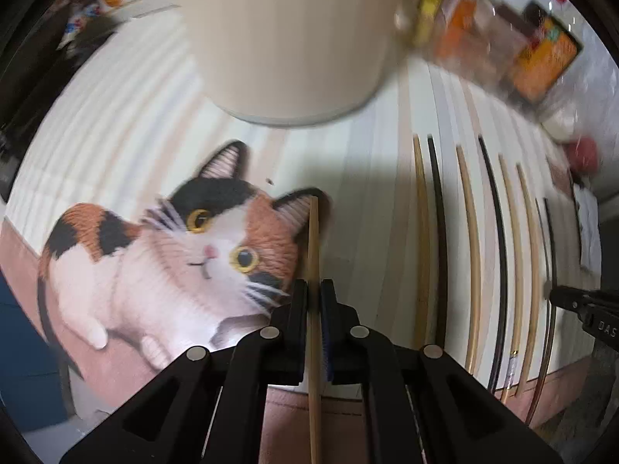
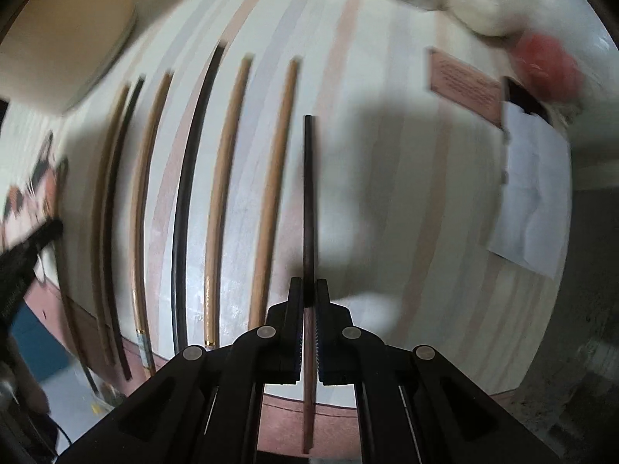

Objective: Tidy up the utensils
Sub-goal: 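Lift both chopsticks and carry them over the beige holder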

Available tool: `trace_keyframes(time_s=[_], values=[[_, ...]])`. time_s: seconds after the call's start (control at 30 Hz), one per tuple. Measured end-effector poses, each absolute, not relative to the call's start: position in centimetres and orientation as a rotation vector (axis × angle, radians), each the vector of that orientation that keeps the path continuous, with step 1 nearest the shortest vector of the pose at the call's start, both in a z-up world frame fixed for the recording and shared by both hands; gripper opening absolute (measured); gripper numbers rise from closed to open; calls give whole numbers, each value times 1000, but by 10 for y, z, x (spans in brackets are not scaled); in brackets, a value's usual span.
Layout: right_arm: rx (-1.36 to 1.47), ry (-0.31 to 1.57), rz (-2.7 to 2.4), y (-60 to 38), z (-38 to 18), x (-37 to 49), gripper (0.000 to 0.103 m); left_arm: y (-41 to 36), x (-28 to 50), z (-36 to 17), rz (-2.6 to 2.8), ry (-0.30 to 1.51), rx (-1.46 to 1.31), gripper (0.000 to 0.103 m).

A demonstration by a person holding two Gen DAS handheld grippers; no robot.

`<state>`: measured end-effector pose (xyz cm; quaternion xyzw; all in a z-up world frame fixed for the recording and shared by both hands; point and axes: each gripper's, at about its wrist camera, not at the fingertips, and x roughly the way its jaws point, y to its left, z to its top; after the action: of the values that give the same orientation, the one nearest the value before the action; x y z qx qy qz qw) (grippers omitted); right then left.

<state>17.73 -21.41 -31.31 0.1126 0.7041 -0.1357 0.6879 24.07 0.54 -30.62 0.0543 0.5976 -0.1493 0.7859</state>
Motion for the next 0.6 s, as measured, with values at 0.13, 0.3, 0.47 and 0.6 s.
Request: trace_keyframes(time_s=[0.13,0.3,0.47,0.6], values=[[304,1477,-320,-218,-285,163,5,30,222,-288,-330,1265,90,4],[332,1342,-302,-216,-231,158,5,46,209,-243,-336,1187,74,4],[289,1217,-266,-206,-196,171,5,44,219,-192,-339,1064,45,4],[311,1134,-231,-203,-164,194,5,52,219,-139,-348,948,17,4]])
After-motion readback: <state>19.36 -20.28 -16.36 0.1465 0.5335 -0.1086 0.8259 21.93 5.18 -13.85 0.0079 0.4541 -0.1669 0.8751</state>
